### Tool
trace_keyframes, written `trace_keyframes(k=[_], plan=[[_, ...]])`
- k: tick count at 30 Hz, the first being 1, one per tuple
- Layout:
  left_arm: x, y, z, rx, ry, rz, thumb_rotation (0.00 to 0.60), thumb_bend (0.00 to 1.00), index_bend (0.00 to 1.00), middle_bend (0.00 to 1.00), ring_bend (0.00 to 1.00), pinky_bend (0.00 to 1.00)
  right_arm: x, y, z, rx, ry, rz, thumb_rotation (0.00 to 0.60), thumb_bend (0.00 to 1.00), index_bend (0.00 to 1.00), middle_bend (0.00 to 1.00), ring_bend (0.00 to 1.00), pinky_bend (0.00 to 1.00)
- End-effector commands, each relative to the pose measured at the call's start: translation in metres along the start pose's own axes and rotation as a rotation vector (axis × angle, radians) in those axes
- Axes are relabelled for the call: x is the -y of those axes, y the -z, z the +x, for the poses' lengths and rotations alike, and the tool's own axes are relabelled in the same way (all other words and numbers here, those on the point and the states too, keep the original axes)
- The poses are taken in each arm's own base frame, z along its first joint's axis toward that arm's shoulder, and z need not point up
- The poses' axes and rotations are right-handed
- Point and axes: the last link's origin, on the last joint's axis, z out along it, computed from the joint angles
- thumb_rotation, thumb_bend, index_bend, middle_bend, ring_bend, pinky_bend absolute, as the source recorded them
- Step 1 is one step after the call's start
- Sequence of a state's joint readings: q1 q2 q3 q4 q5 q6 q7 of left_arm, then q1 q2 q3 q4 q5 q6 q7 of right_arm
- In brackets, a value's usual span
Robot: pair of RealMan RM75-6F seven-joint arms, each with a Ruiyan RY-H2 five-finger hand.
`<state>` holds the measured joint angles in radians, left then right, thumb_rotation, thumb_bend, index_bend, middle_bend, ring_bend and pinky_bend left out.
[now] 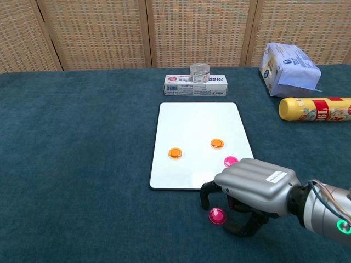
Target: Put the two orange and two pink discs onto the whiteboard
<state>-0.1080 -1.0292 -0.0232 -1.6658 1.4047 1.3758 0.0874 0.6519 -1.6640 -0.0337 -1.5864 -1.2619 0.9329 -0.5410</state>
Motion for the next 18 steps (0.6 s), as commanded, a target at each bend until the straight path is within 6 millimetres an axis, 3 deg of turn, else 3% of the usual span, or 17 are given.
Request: trace_keyframes(k=[1, 18], plan=[[-0.0004, 0.0000, -0.0004, 0.001, 0.000, -0.001, 0.600, 0.00, 0.00, 0.00, 0.00, 0.00, 0.0004, 0.0000, -0.0005, -0.006, -0.005, 0.003, 0.600, 0.42, 0.58, 0.99, 0.92, 1.00], [0.0002, 0.0001, 0.0002, 0.000, 0.002, 0.000, 0.600, 0.00, 0.00, 0.00, 0.00, 0.00, 0.0005, -0.0024, -0.0026, -0.059, -0.047, 0.016, 0.600, 0.42, 0.61, 0.99, 0.92, 1.00]])
